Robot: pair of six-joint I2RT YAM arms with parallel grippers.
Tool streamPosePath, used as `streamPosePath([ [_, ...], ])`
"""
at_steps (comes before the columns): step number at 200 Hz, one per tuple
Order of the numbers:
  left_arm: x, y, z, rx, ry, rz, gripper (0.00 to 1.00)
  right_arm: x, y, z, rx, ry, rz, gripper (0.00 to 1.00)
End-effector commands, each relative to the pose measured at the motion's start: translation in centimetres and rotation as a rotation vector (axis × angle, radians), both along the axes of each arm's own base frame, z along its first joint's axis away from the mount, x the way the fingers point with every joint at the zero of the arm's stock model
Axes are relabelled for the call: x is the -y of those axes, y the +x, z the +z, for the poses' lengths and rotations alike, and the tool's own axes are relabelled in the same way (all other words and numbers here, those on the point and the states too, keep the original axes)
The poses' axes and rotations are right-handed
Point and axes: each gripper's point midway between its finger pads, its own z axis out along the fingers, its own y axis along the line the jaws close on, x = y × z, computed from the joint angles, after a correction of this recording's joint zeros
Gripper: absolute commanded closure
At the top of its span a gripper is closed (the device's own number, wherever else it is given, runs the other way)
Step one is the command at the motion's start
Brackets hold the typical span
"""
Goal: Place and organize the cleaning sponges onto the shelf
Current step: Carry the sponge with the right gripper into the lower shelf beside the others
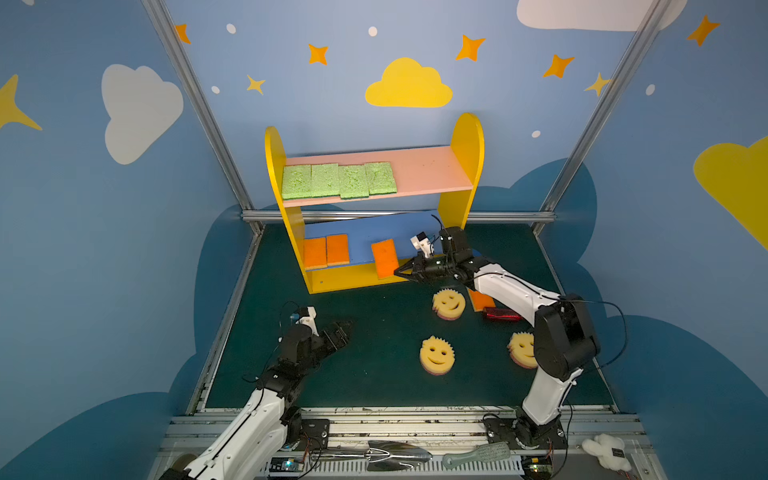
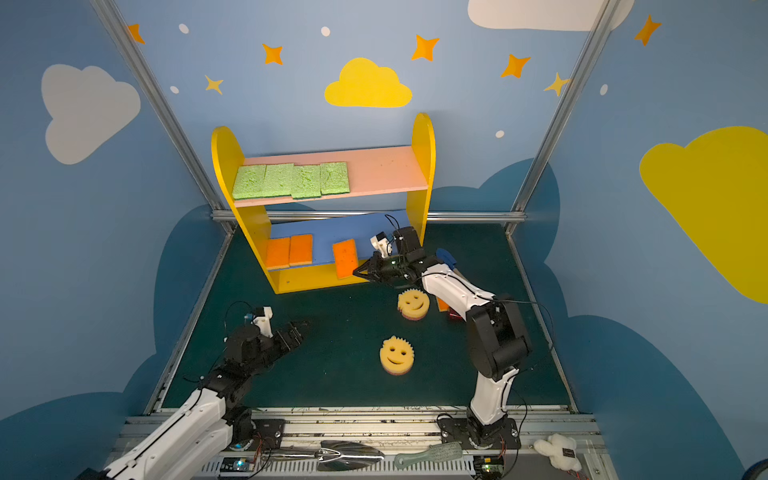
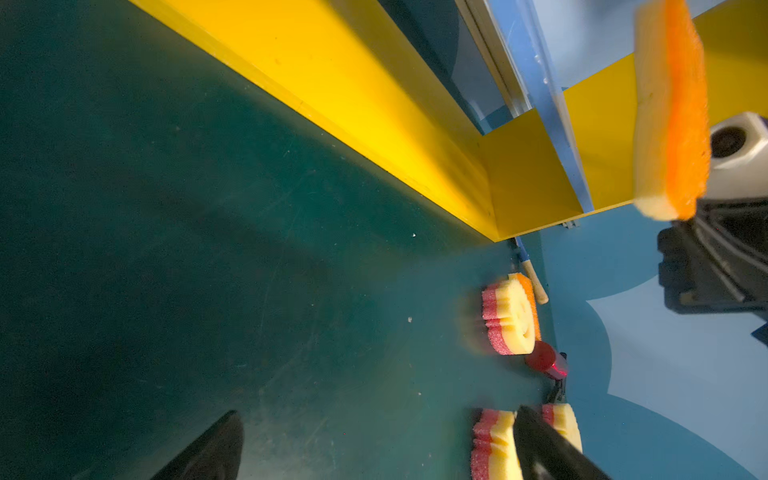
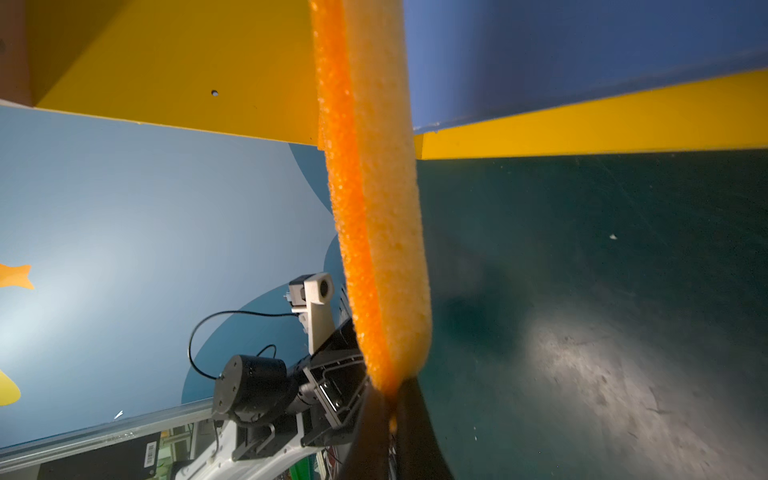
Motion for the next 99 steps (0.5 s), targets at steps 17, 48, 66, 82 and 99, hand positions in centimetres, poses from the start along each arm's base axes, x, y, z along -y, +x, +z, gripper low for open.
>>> streamPosePath([
  [17,-0.1,0.0,-0.5,0.002,0.034,-0.019,0.01,-2.2,2.0,0.2,-0.032,0.015,-0.009,1.0],
  [48,-0.1,0.1,-0.6,-0.001,0.046,-0.03,0.0,-4.0,3.9,0.5,-0.034,0.057,-0.008,1.0],
  [66,-0.1,0.1,-0.8,-0.004,0.05,-0.031,0.01,-5.1,4.8,0.7,-0.017,0.072,-0.001,1.0],
  [82,-0.1,0.1,-0.8,-0.004,0.051,-0.031,0.01,-5.9,5.6,0.5,-0.015,0.08,0.004,1.0],
  [99,-0.2,0.0,-0.9,-0.005,0.051,-0.031,0.01,-6.6,6.2,0.2,-0.036,0.082,0.012,1.0],
])
